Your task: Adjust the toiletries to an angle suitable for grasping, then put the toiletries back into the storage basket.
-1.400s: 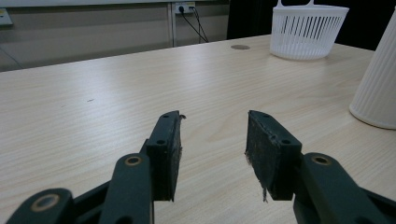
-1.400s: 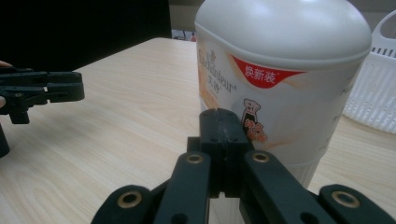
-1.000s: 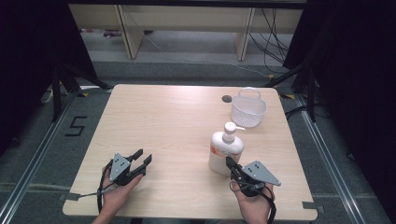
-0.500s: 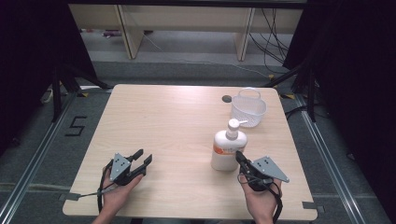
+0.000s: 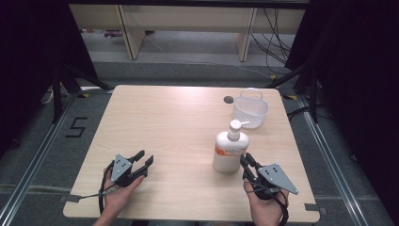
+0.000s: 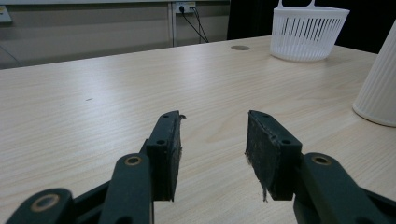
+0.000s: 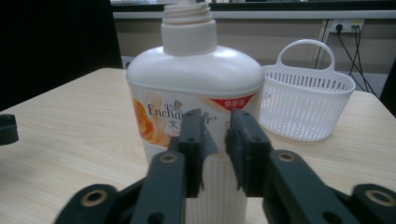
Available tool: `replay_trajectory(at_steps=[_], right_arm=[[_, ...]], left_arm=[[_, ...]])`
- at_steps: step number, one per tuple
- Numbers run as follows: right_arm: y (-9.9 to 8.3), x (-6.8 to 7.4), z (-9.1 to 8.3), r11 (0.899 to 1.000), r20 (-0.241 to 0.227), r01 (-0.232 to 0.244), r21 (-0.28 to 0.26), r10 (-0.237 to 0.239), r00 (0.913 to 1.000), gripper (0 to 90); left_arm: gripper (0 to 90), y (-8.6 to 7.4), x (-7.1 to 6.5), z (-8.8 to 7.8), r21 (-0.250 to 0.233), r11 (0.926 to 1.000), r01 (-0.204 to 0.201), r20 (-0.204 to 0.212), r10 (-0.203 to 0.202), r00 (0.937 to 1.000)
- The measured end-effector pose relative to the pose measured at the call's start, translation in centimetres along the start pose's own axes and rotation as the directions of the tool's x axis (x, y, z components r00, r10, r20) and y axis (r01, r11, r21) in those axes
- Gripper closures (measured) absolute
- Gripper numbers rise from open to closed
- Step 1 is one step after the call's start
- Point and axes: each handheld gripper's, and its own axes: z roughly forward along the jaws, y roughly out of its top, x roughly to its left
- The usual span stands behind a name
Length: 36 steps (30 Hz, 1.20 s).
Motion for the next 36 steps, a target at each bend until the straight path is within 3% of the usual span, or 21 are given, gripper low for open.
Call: replay_trajectory(at_steps=[4, 8, 10, 15, 16, 18, 20, 21, 23, 24, 25, 27, 28, 31, 32, 33, 34, 36], right_arm=[[0.2, -0.1, -0.3, 1.0, 0.015, 0.009, -0.008, -0.009, 0.9999, 67.3], [0.4, -0.1, -0.6, 0.999, 0.027, -0.025, -0.02, 0.026, 0.9993, 58.1], [0.6, -0.1, -0.5, 1.0, 0.039, 0.0, -0.029, 0.001, 0.9993, 55.2], [1.1, 0.3, -0.4, 0.999, 0.045, -0.013, -0.041, 0.015, 0.9989, 48.5], [1.2, 0.3, -0.5, 0.999, 0.061, 0.006, -0.05, -0.003, 0.9981, 47.4], [1.3, 0.3, -0.5, 0.998, 0.064, 0.025, -0.062, -0.021, 0.9978, 46.0], [1.5, 0.6, -0.5, 0.998, 0.063, 0.005, -0.056, -0.002, 0.998, 45.0], [1.7, 0.5, -0.5, 0.997, 0.07, 0.04, -0.073, -0.035, 0.997, 43.7], [1.8, 0.6, -0.5, 0.996, 0.079, 0.035, -0.076, -0.029, 0.9965, 43.3], [1.9, 0.6, -0.5, 0.995, 0.082, 0.054, -0.08, -0.047, 0.9955, 42.7], [2.0, 0.8, -0.3, 0.996, 0.065, 0.018, -0.084, -0.013, 0.9978, 42.4], [2.3, 1.0, -0.2, 0.995, 0.08, 0.035, -0.096, -0.027, 0.9964, 41.7], [2.7, 1.1, 0.1, 0.991, 0.095, 0.073, -0.114, -0.062, 0.9936, 41.4], [3.0, 1.6, 0.3, 0.993, 0.086, 0.04, -0.109, -0.031, 0.9959, 41.1], [3.2, 1.6, 0.6, 0.989, 0.088, 0.064, -0.133, -0.052, 0.9948, 41.1], [3.3, 1.9, 0.7, 0.991, 0.087, 0.046, -0.126, -0.035, 0.9956, 41.1], [3.7, 2.0, 1.1, 0.988, 0.091, 0.066, -0.136, -0.054, 0.9944, 41.2], [3.8, 2.3, 1.3, 0.99, 0.084, 0.045, -0.134, -0.034, 0.9959, 41.3]], left_arm=[[54.2, 0.0, 0.0, 0.0, -0.001, 1.0, -0.002, 0.001, 0.002, 1.0], [54.0, 0.0, 0.0, -0.1, -0.003, 1.0, -0.005, 0.001, 0.005, 1.0], [54.0, 0.0, 0.0, 0.0, -0.003, 1.0, -0.006, 0.001, 0.006, 1.0], [54.0, 0.0, 0.0, 0.1, -0.001, 1.0, 0.001, -0.003, -0.001, 1.0], [54.0, 0.0, 0.0, 0.2, -0.01, 1.0, -0.001, 0.001, 0.001, 1.0], [54.0, 0.0, -0.1, 0.1, 0.0, 1.0, -0.005, -0.003, 0.005, 1.0], [54.0, 0.0, -0.1, 0.1, -0.001, 1.0, -0.004, -0.003, 0.004, 1.0], [53.9, 0.0, -0.1, 0.1, 0.0, 1.0, -0.004, -0.003, 0.004, 1.0], [53.9, 0.0, -0.1, 0.1, 0.0, 1.0, -0.005, -0.001, 0.005, 1.0], [53.8, 0.0, -0.1, 0.1, -0.006, 1.0, -0.004, 0.002, 0.004, 1.0], [53.8, 0.0, -0.1, 0.1, -0.011, 0.9999, -0.003, 0.0, 0.003, 1.0], [53.7, 0.0, -0.1, 0.0, -0.01, 0.9999, -0.007, 0.0, 0.007, 1.0], [53.7, 0.0, -0.1, 0.0, -0.011, 0.9999, -0.008, 0.0, 0.008, 1.0], [53.6, 0.0, -0.1, 0.0, -0.012, 0.9999, -0.005, -0.001, 0.005, 1.0], [53.6, 0.0, -0.1, 0.0, -0.012, 0.9999, -0.005, 0.0, 0.005, 1.0], [53.5, 0.0, 0.0, 0.0, -0.01, 0.9999, -0.003, -0.001, 0.003, 1.0], [53.5, 0.0, 0.0, 0.0, -0.01, 0.9999, -0.002, -0.001, 0.002, 1.0], [53.5, 0.0, -0.1, 0.0, -0.016, 0.9999, -0.001, 0.001, 0.001, 1.0]])
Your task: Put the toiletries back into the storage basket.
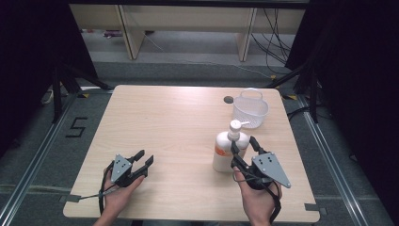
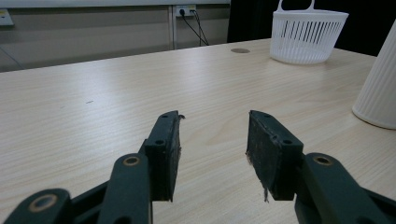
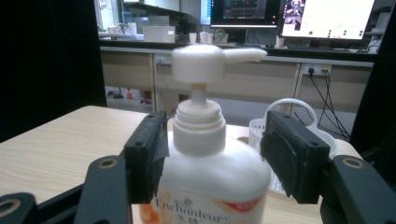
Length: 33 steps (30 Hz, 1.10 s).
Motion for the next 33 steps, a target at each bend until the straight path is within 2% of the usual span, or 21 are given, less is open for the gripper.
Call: replay_trajectory(at_steps=[1, 3, 4, 5, 6, 9, 10, 12, 13, 16, 18, 22, 23, 25, 26, 28, 29, 33], right_arm=[[0.2, -0.1, 0.1, 1.0, 0.007, 0.027, -0.008, -0.027, 0.9996, 41.4], [0.4, 0.3, 0.3, 1.0, 0.01, 0.016, -0.007, -0.015, 0.9998, 42.0], [0.6, 0.3, 0.6, 0.999, 0.018, 0.043, -0.022, -0.043, 0.9989, 42.6], [0.6, 0.3, 0.6, 0.999, 0.018, 0.043, -0.022, -0.043, 0.9989, 42.6], [0.8, 0.6, 0.8, 1.0, 0.018, 0.023, -0.019, -0.023, 0.9996, 43.0], [1.0, 0.7, 1.0, 1.0, 0.012, 0.023, -0.013, -0.023, 0.9997, 43.5], [1.2, 0.7, 1.2, 0.999, 0.02, 0.037, -0.02, -0.037, 0.9991, 44.1], [1.3, 0.8, 1.3, 1.0, 0.019, 0.024, -0.01, -0.023, 0.9996, 44.5], [1.4, 0.8, 1.5, 0.999, 0.03, 0.038, -0.011, -0.037, 0.9988, 45.2], [1.6, 1.1, 1.6, 1.0, 0.035, 0.026, -0.002, -0.026, 0.999, 45.9], [1.7, 1.0, 1.9, 0.999, 0.041, 0.049, -0.015, -0.049, 0.998, 46.5], [1.9, 1.4, 2.3, 0.999, 0.041, 0.051, -0.003, -0.051, 0.9978, 48.1], [2.0, 1.5, 2.4, 0.999, 0.047, 0.037, 0.003, -0.037, 0.9982, 48.7], [2.1, 1.4, 2.6, 0.998, 0.049, 0.062, 0.003, -0.062, 0.9968, 50.0], [2.1, 1.7, 2.7, 0.999, 0.045, 0.034, 0.016, -0.035, 0.9984, 50.9], [2.2, 1.6, 2.9, 0.999, 0.05, 0.05, 0.013, -0.05, 0.9975, 52.5], [2.2, 1.8, 3.2, 0.999, 0.047, 0.026, 0.018, -0.027, 0.9985, 53.6], [2.3, 1.8, 3.5, 0.999, 0.043, 0.038, 0.015, -0.039, 0.9983, 54.6]], left_arm=[[53.5, 0.0, 0.0, 0.0, 0.003, 1.0, -0.001, -0.001, 0.001, 1.0], [53.4, 0.0, 0.0, 0.0, 0.006, 1.0, -0.001, -0.003, 0.001, 1.0], [53.4, 0.0, 0.0, 0.0, 0.007, 1.0, 0.0, -0.004, 0.0, 1.0], [53.4, 0.0, 0.0, 0.0, 0.007, 1.0, 0.0, -0.004, 0.0, 1.0], [53.4, 0.0, 0.0, 0.0, 0.006, 1.0, 0.001, -0.004, -0.001, 1.0], [53.4, 0.0, 0.0, 0.0, 0.006, 1.0, 0.0, -0.003, 0.0, 1.0], [53.4, 0.0, 0.0, 0.0, 0.006, 1.0, 0.002, -0.003, -0.002, 1.0], [53.4, 0.0, 0.0, 0.0, 0.006, 1.0, 0.001, -0.003, -0.001, 1.0], [53.4, 0.0, 0.0, 0.0, 0.005, 1.0, 0.001, -0.003, -0.001, 1.0], [53.4, 0.0, 0.0, 0.0, 0.006, 1.0, 0.001, -0.002, -0.001, 1.0], [53.4, 0.0, 0.0, 0.0, 0.006, 1.0, 0.004, -0.002, -0.004, 1.0], [53.3, 0.0, 0.0, 0.0, 0.005, 1.0, 0.002, -0.002, -0.002, 1.0], [53.3, 0.0, 0.0, 0.0, 0.005, 1.0, 0.003, -0.002, -0.003, 1.0], [53.3, 0.0, 0.0, 0.0, 0.006, 1.0, 0.004, -0.001, -0.004, 1.0], [53.3, 0.0, 0.0, 0.0, 0.007, 1.0, 0.004, -0.002, -0.004, 1.0], [53.3, 0.0, 0.0, 0.0, 0.006, 1.0, 0.004, -0.001, -0.004, 1.0], [53.3, 0.0, 0.1, 0.0, 0.005, 1.0, 0.004, 0.0, -0.004, 1.0], [53.3, 0.0, 0.1, 0.0, 0.006, 1.0, 0.004, 0.0, -0.004, 1.0]])
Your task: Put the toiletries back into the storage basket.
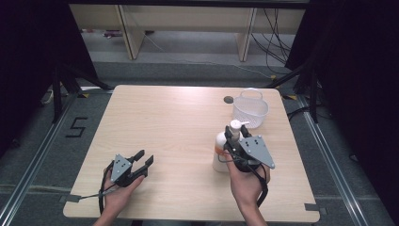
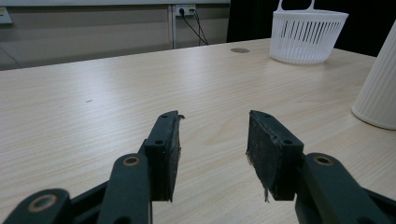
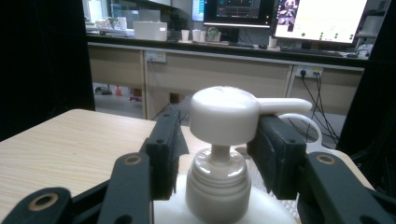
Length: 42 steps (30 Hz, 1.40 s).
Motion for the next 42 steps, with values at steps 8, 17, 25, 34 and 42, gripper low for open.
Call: replay_trajectory(at_steps=[8, 17, 25, 34, 42], right_arm=[[0.2, 0.0, 0.4, 1.0, 0.018, -0.014, 0.014, 0.013, 0.9998, 56.4], [0.3, -0.1, 0.6, 0.999, 0.019, -0.03, 0.022, 0.03, 0.9994, 59.5], [0.4, -0.3, 0.4, 1.0, 0.008, -0.021, 0.019, 0.02, 0.9998, 60.0], [0.4, -0.6, 0.3, 1.0, -0.009, -0.023, 0.02, 0.023, 0.9997, 60.1], [1.1, -1.0, -0.2, 1.0, -0.008, -0.021, -0.006, 0.021, 0.9997, 60.1]], left_arm=[[53.2, 0.0, 0.0, 0.0, -0.001, 1.0, 0.002, 0.002, -0.002, 1.0], [53.1, 0.0, 0.0, 0.0, -0.002, 1.0, 0.006, 0.003, -0.006, 1.0], [53.0, -0.1, 0.1, 0.1, -0.016, 0.9998, 0.008, 0.012, -0.008, 0.9999], [53.0, -0.1, 0.1, 0.1, -0.017, 0.9998, 0.011, 0.013, -0.011, 0.9999], [53.0, -0.1, 0.1, 0.1, -0.015, 0.9999, 0.007, 0.012, -0.007, 0.9999]])
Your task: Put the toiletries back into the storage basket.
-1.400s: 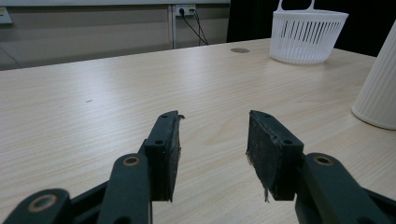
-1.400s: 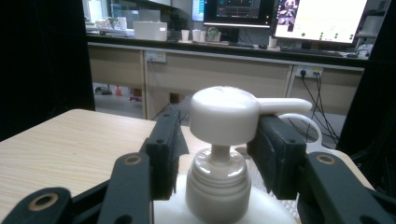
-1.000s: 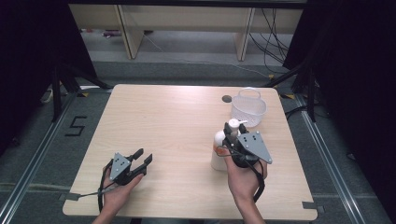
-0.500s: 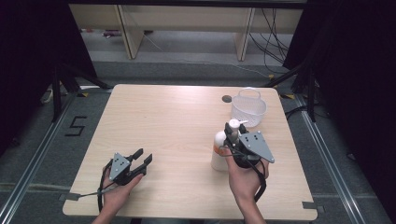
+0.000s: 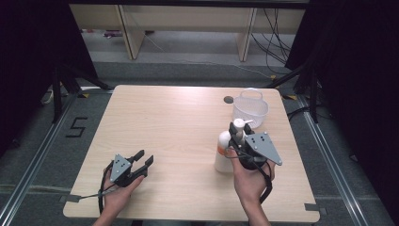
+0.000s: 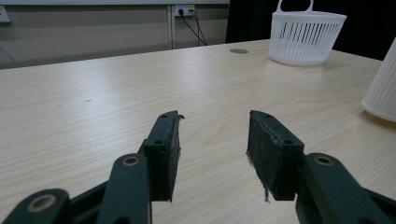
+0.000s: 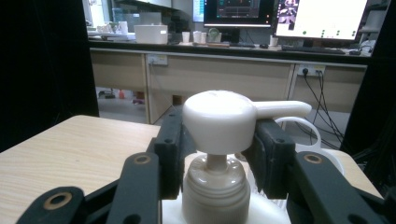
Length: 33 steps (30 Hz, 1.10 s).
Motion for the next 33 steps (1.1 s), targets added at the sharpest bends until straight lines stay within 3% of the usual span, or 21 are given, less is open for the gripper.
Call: replay_trajectory(at_steps=[6, 14, 18, 20, 33], right_arm=[[0.4, -0.3, -0.2, 1.0, 0.008, -0.019, -0.016, 0.019, 0.9998, 60.1], [0.7, -0.8, -0.4, 0.999, 0.023, 0.005, -0.036, -0.004, 0.9997, 60.2], [0.9, -1.0, -0.5, 0.999, 0.025, -0.019, -0.036, 0.02, 0.9995, 60.1], [1.0, -1.3, -0.4, 0.999, 0.03, 0.003, -0.048, -0.001, 0.9996, 60.1], [1.3, -1.9, -0.5, 0.998, 0.046, -0.012, -0.056, 0.015, 0.9988, 60.1]], left_arm=[[53.0, 0.0, 0.0, 0.0, -0.001, 1.0, 0.0, 0.0, 0.0, 1.0], [53.0, 0.0, 0.0, 0.0, -0.003, 1.0, 0.002, 0.001, -0.002, 1.0], [53.0, 0.0, 0.0, 0.0, -0.003, 1.0, 0.002, 0.001, -0.002, 1.0], [53.0, 0.0, 0.0, 0.0, -0.004, 1.0, 0.003, 0.002, -0.003, 1.0], [52.9, 0.0, 0.0, 0.0, -0.003, 1.0, 0.001, -0.001, -0.001, 1.0]])
